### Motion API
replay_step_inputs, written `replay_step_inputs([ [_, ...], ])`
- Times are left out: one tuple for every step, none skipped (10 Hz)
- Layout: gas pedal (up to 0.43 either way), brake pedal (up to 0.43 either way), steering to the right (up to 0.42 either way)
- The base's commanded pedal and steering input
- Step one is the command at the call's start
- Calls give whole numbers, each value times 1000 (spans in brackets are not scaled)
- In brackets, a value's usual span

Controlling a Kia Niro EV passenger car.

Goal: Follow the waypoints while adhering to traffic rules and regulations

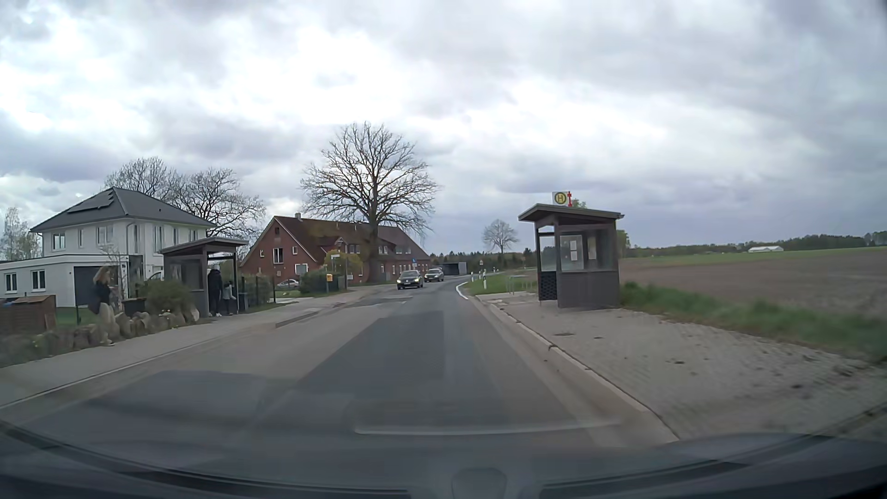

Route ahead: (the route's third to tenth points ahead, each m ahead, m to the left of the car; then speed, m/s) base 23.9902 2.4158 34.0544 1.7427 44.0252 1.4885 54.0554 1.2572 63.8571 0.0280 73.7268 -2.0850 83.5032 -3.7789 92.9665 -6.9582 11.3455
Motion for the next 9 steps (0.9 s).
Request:
replay_step_inputs([
  [47, 0, 4],
  [47, 0, 4],
  [47, 0, 4],
  [47, 0, 4],
  [47, 0, 3],
  [47, 0, 3],
  [47, 0, 2],
  [59, 0, 1],
  [59, 0, 0],
])
